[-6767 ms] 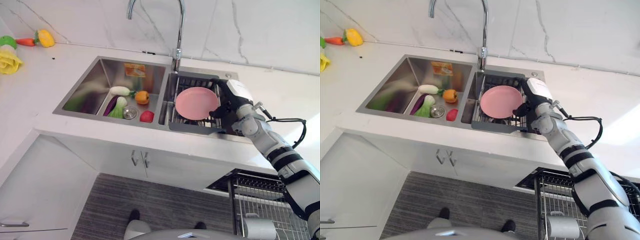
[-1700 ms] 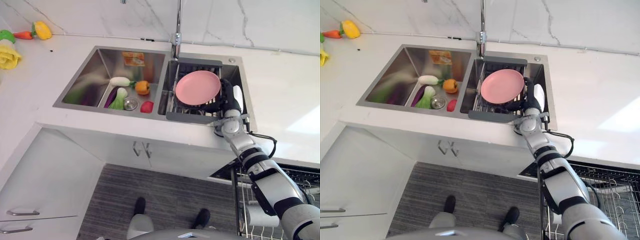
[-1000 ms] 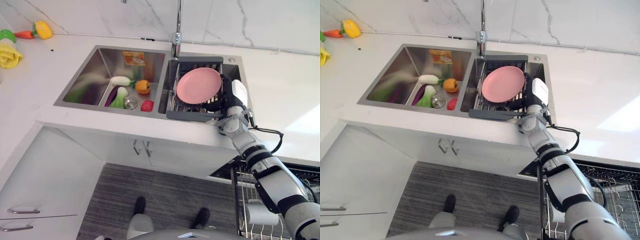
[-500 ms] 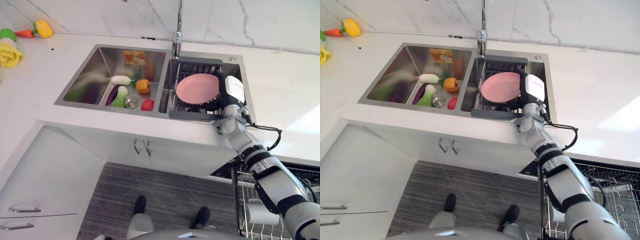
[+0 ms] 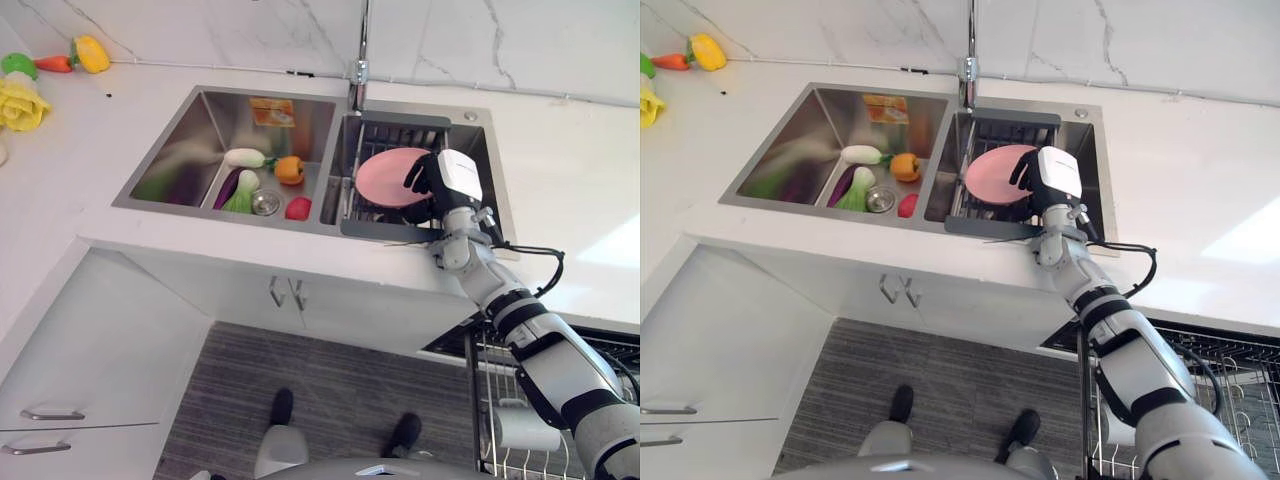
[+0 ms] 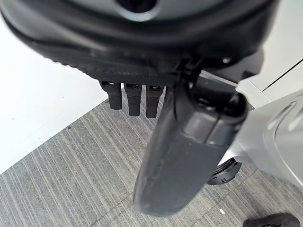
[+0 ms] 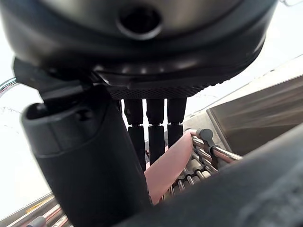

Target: Place the dishes in the dishwasher.

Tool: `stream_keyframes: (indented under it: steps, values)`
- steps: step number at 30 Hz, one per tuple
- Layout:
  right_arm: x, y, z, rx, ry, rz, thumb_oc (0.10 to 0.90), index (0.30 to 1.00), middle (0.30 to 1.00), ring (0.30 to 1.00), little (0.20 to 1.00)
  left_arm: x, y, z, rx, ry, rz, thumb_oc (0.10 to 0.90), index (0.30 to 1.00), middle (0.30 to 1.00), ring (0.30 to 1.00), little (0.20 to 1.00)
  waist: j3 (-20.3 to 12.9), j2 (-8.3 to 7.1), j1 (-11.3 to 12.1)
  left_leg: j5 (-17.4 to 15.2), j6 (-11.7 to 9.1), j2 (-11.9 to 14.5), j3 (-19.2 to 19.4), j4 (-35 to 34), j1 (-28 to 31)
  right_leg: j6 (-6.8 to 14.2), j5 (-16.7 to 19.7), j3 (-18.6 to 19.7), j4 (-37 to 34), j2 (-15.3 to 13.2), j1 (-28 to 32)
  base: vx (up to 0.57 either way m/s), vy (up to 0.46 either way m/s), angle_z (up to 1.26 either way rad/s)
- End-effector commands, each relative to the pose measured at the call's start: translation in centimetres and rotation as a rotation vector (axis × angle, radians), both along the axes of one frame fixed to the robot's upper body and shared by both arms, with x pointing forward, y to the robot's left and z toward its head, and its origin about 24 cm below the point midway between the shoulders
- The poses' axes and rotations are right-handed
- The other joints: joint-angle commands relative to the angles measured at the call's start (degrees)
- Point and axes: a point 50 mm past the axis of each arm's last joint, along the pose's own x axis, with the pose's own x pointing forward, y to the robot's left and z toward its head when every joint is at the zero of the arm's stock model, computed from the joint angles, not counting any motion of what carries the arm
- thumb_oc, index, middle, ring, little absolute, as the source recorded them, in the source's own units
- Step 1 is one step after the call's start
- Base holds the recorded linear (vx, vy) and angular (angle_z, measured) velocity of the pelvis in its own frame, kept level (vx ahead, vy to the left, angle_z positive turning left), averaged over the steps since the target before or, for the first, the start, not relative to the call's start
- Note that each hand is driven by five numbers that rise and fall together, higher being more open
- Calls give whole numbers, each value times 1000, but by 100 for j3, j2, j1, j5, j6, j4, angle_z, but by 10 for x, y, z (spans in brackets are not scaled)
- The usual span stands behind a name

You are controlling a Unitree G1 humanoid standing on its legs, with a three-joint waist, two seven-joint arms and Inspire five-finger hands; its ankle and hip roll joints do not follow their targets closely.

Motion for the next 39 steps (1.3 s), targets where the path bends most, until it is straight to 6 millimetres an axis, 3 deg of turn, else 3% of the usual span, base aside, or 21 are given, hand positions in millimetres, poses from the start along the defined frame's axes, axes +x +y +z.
stream_keyframes:
  steps: [1,3,7,8,12,24,31,34,39]
  values:
    - [13,9,49,18,-183,15,400,300,300,300,300,11,16,4,69,2,-114,800,900,900,900,900,341,-202,459,-522,408,-298,15,90,202,311,-640,208,279,-465,254,0,0,0]
    - [13,9,49,46,-186,11,400,300,300,300,300,11,16,4,68,2,-112,800,900,900,900,900,344,-201,452,-523,411,-301,16,89,201,310,-640,213,281,-464,252,0,0,0]
    - [12,9,32,359,-125,-34,400,300,300,300,300,6,14,3,65,17,-90,800,900,900,900,900,345,-172,442,-532,422,-310,22,89,216,298,-640,232,286,-464,250,0,0,0]
    - [12,9,32,361,-124,-34,400,300,300,300,300,6,14,3,65,17,-90,800,900,900,900,900,344,-176,444,-533,422,-311,23,89,217,298,-640,232,285,-464,250,0,0,0]
    - [14,18,5,844,4,-82,400,300,300,300,300,0,17,3,73,45,-67,800,900,900,900,900,322,-157,450,-554,426,-316,58,85,271,277,-635,263,285,-457,265,0,0,0]
    - [20,42,8,1202,62,-6,400,300,300,300,300,4,14,2,63,48,-62,800,900,900,900,900,326,-195,454,-556,388,-277,87,80,321,255,-642,285,278,-429,296,0,0,0]
    - [16,45,21,1542,-59,62,400,300,300,300,300,7,11,1,47,44,-64,800,900,900,900,900,317,-167,510,-577,368,-266,80,73,350,271,-646,236,257,-429,352,0,0,0]
    - [16,45,21,1542,-59,62,400,300,300,300,300,7,11,1,47,44,-65,800,900,900,900,900,315,-168,512,-577,368,-267,81,73,352,271,-646,237,256,-430,354,0,0,0]
    - [7,50,28,1767,-153,140,400,300,300,300,300,8,9,1,42,39,-62,800,900,900,900,900,276,-135,500,-607,368,-270,86,69,389,275,-656,243,262,-438,369,0,0,0]
